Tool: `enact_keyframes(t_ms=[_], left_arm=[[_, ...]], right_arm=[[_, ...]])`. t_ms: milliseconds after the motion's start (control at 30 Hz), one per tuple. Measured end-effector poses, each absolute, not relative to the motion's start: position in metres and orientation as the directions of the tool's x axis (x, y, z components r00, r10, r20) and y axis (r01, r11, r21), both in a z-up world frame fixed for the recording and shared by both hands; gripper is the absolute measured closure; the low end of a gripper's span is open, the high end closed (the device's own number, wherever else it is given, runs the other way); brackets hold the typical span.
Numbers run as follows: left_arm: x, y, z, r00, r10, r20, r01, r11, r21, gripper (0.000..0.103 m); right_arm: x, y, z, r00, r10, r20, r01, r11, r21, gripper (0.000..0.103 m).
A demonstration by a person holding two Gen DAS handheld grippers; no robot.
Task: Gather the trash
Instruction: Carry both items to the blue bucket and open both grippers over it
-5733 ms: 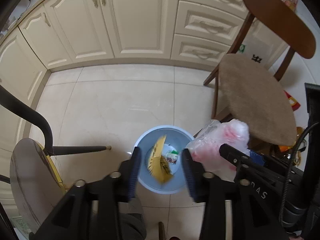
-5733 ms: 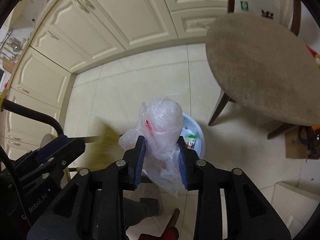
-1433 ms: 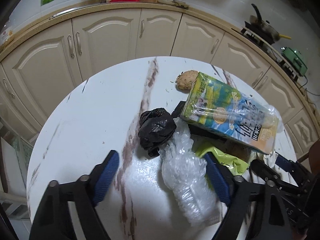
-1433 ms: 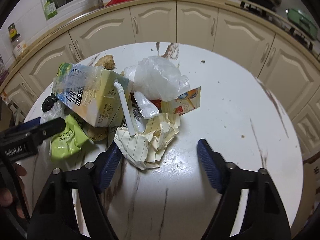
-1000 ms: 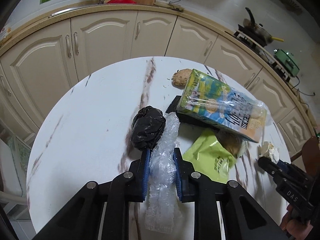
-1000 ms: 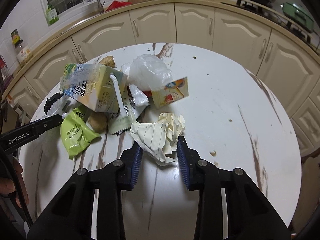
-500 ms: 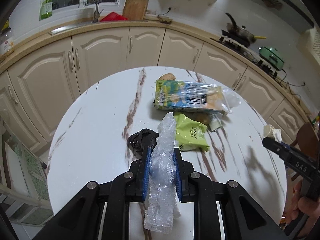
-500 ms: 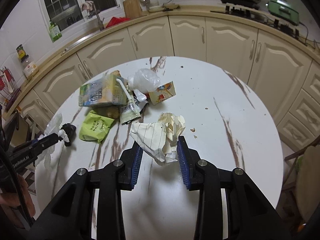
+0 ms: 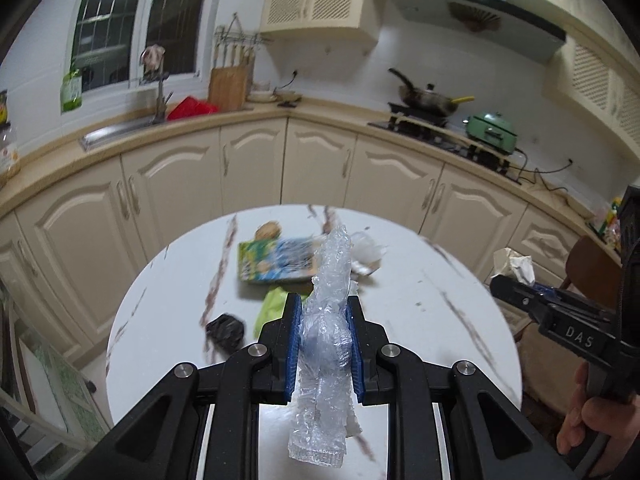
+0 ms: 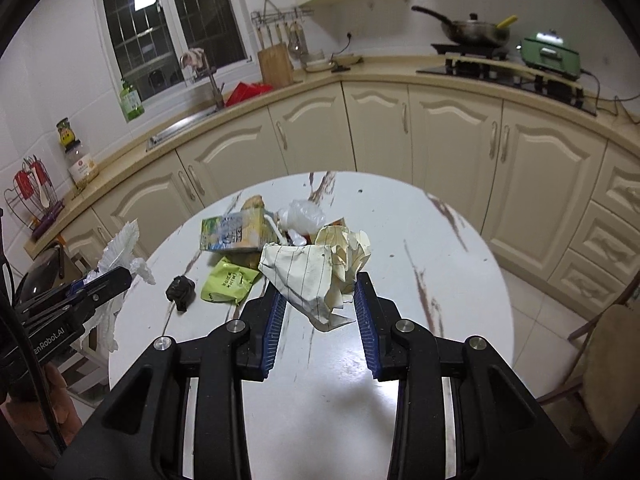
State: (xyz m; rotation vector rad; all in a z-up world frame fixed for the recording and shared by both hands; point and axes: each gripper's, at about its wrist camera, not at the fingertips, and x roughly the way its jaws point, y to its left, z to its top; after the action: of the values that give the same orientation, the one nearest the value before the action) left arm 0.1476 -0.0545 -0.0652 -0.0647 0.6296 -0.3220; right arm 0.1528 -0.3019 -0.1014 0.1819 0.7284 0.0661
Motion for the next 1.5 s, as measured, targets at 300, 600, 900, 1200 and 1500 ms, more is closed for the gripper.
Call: enact_keyframes(t_ms=[300, 600, 900, 1200, 1500], left_arm=[[0.110, -0.148, -0.041, 0.755, -0.419, -0.504, 0.434, 0.896, -0.095, 0.085], [0.091, -0.266, -0.052, 0.630, -0.574, -0.523, 0.622, 0.776, -0.104, 0.085], [0.085, -0.369, -0.093, 0.482, -0.644, -0.595, 0.742, 0.661, -0.114, 0.085], [0.137, -0.466, -0.174, 0.324, -0.551, -0.769, 0.768, 0.628, -0.127, 0.085], [0.200, -0.547, -0.255, 0.167, -0.398, -0.902, 0.740, 0.655, -0.152, 0.084]], right_arm=[[0.105, -0.354, -0.066, 0.810, 0.055, -0.584, 0.077, 0.977, 0.200, 0.071], [0.046, -0.460, -0.064, 0.791, -0.142, -0.595, 0.319, 0.926, 0.203, 0.071], [0.015, -0.549, -0.110, 0.689, -0.239, -0.684, 0.502, 0.838, 0.214, 0.071], [0.014, -0.615, -0.235, 0.545, -0.139, -0.827, 0.614, 0.737, 0.281, 0.071], [0.027, -0.656, -0.349, 0.425, 0.017, -0.905, 0.684, 0.649, 0.333, 0.071]])
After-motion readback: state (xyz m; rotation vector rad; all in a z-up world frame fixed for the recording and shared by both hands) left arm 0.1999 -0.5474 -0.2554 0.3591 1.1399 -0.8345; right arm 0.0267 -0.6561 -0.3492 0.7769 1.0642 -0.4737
